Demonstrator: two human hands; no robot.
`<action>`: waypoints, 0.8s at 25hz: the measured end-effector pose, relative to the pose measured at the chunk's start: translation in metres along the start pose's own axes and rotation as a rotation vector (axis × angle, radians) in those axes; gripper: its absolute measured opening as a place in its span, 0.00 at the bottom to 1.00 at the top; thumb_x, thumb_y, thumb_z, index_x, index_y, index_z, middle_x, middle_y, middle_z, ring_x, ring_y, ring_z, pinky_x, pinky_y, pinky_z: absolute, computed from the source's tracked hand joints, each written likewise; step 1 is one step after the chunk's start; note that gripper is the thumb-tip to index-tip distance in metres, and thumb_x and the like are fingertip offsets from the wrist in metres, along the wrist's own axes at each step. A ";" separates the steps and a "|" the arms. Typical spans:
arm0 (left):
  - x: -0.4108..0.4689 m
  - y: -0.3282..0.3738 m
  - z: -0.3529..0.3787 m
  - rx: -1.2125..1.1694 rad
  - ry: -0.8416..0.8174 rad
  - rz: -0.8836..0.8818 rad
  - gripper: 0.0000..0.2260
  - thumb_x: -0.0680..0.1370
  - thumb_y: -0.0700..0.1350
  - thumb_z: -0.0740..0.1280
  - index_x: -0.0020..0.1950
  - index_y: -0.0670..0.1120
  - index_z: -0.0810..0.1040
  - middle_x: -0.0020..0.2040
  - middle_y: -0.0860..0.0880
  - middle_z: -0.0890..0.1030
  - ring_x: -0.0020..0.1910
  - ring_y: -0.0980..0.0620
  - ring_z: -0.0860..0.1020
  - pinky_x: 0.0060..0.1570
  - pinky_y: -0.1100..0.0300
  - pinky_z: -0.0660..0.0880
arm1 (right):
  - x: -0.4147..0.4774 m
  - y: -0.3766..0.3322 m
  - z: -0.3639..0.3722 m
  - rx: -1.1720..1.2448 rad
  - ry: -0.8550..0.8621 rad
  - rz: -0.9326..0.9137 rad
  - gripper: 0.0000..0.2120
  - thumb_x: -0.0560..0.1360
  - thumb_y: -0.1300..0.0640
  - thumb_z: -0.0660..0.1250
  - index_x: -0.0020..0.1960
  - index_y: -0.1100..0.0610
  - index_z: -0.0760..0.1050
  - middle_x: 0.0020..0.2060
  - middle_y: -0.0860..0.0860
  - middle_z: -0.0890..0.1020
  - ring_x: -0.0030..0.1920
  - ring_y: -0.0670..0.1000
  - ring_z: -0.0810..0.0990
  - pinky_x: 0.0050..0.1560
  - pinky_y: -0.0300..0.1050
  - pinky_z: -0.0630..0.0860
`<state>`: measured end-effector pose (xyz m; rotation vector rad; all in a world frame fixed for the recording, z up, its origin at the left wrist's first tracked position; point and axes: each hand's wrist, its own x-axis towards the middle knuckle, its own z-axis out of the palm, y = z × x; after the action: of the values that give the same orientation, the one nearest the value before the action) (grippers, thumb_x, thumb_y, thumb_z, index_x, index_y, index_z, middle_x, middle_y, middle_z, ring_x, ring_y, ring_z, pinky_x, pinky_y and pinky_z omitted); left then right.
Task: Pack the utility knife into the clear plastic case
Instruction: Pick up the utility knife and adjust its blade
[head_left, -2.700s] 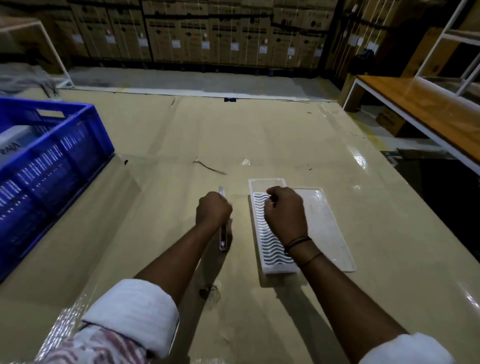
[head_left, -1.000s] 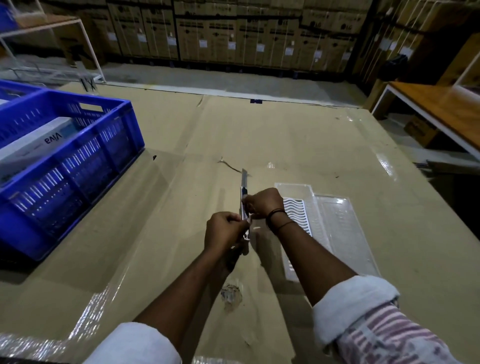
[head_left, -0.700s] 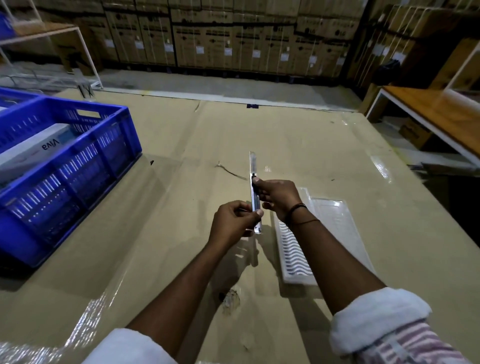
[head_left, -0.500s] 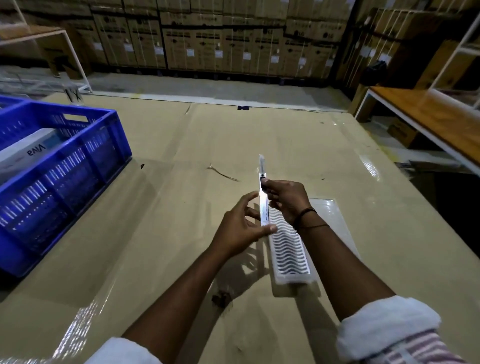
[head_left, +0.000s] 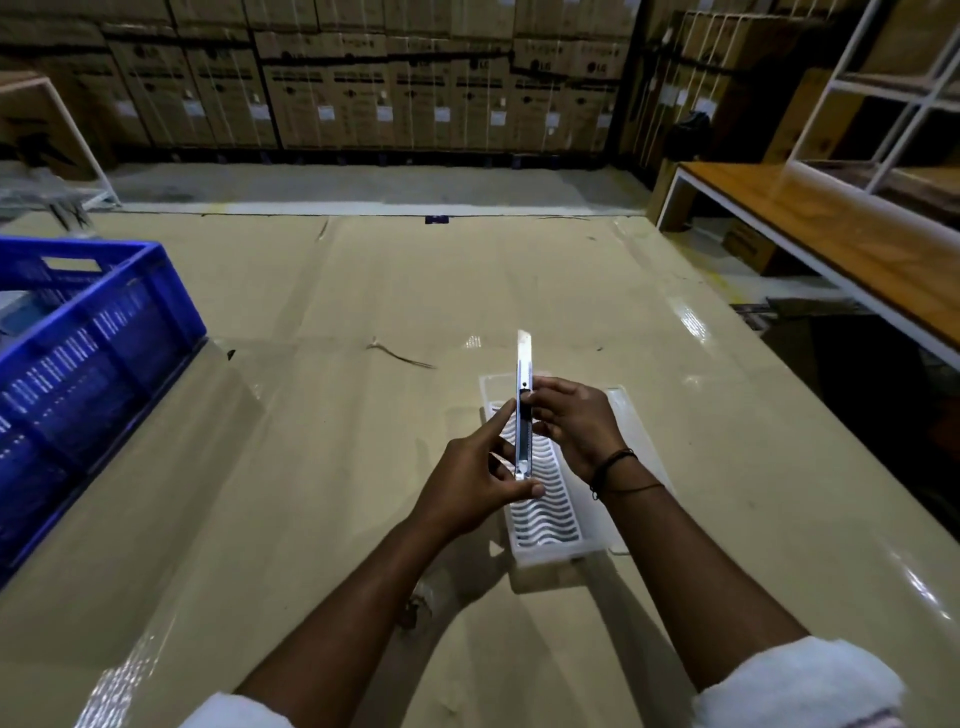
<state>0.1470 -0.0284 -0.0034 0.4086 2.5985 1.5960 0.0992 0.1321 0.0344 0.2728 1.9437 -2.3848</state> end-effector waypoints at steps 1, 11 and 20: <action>0.000 0.001 0.002 0.001 -0.006 0.011 0.50 0.67 0.48 0.85 0.83 0.63 0.61 0.47 0.51 0.85 0.40 0.52 0.85 0.46 0.64 0.81 | -0.002 0.001 -0.003 -0.002 -0.007 -0.001 0.10 0.72 0.71 0.69 0.50 0.61 0.84 0.40 0.59 0.84 0.39 0.56 0.83 0.39 0.45 0.78; 0.008 -0.001 0.017 0.022 0.010 0.064 0.48 0.71 0.50 0.82 0.85 0.60 0.59 0.40 0.53 0.84 0.38 0.59 0.81 0.49 0.56 0.81 | -0.018 0.008 -0.021 -0.042 -0.121 -0.035 0.26 0.72 0.71 0.66 0.62 0.48 0.82 0.40 0.59 0.83 0.40 0.56 0.80 0.43 0.52 0.78; 0.010 0.005 0.019 0.041 0.037 0.048 0.48 0.71 0.51 0.82 0.84 0.63 0.57 0.37 0.54 0.82 0.33 0.62 0.77 0.41 0.67 0.74 | -0.023 0.012 -0.026 -0.223 -0.167 -0.079 0.32 0.74 0.70 0.63 0.73 0.45 0.72 0.34 0.58 0.78 0.40 0.55 0.79 0.44 0.53 0.78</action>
<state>0.1418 -0.0074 -0.0066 0.4515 2.6728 1.5821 0.1264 0.1533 0.0215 -0.0143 2.1501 -2.1281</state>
